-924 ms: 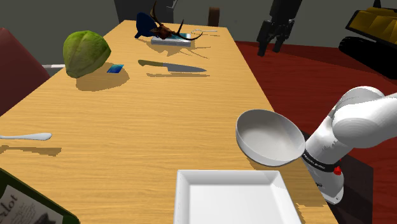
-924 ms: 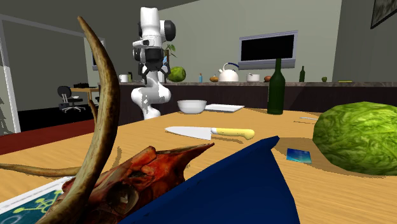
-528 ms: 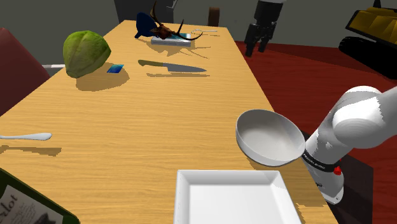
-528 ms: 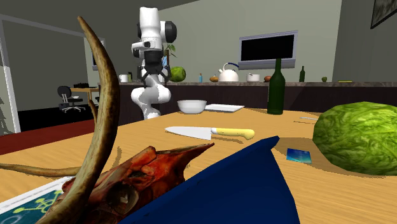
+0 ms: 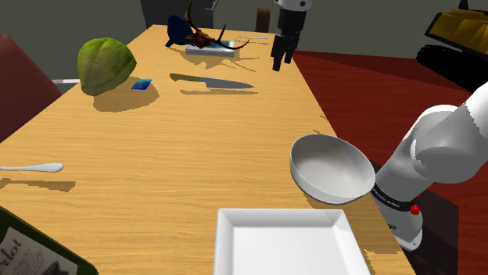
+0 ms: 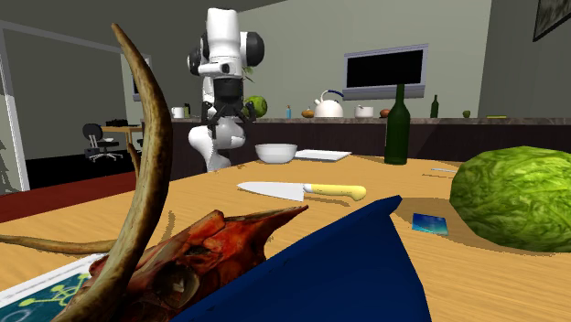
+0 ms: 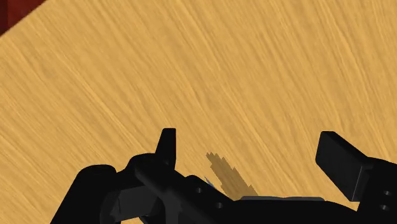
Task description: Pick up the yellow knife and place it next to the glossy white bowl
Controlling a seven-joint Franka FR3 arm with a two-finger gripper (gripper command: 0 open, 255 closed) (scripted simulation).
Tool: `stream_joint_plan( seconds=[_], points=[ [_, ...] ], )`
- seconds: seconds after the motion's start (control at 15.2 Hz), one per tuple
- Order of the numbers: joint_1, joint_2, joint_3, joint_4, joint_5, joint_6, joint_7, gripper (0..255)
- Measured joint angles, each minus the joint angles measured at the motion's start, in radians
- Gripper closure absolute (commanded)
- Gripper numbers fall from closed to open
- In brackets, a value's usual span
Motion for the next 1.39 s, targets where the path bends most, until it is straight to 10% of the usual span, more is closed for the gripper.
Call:
stream_joint_plan(
  seconds=[1.39],
  points=[
    [0.091,0.742,0.08,0.751,-0.026,0.026,-0.417,0]
  ],
)
